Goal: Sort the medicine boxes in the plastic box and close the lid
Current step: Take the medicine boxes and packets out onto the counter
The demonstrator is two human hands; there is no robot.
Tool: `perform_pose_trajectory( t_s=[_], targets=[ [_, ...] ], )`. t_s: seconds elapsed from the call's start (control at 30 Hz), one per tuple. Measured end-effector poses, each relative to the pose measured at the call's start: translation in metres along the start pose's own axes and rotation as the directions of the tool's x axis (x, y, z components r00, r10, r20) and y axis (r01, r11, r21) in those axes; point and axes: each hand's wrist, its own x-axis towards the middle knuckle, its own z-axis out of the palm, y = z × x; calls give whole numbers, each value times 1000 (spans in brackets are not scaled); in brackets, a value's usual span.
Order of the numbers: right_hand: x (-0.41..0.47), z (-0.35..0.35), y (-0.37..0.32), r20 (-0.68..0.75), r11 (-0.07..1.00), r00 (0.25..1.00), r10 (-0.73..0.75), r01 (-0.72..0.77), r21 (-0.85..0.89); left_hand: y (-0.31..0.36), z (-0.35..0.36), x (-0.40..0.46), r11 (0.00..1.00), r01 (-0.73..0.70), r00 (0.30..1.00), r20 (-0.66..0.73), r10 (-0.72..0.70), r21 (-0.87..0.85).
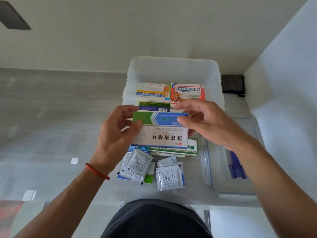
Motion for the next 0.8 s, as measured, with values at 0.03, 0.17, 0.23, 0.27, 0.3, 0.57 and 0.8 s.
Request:
perform_pose_trajectory(
  t_s=[0.03,0.17,0.23,0.27,0.3,0.57,0.8],
  targets=[
    [-8,10,10,31,999,999,43,-42,-9,-11,-5,-12,998,58,998,25,-58,4],
    [-23,58,55,30,973,973,230,-229,-27,-58,-10,-40,957,256,966,9,-260,139],
    [-21,77,72,-21,956,956,291,-292,-31,-74,-11,-41,924,350,937,-47,-347,156],
    [-19,83,78,-47,950,951,304,-306,-51,-79,-13,-38,910,386,922,-70,-380,151],
    [-16,88,82,-70,947,948,311,-315,-63,-83,-14,-35,902,409,912,-85,-400,139],
    [-9,92,91,-245,920,912,329,-368,-134,-96,4,-11,863,416,908,-79,-412,286],
    [-24,68,101,-369,892,842,394,-447,-69,-94,57,-4,855,171,985,-59,-163,489]
  ],
)
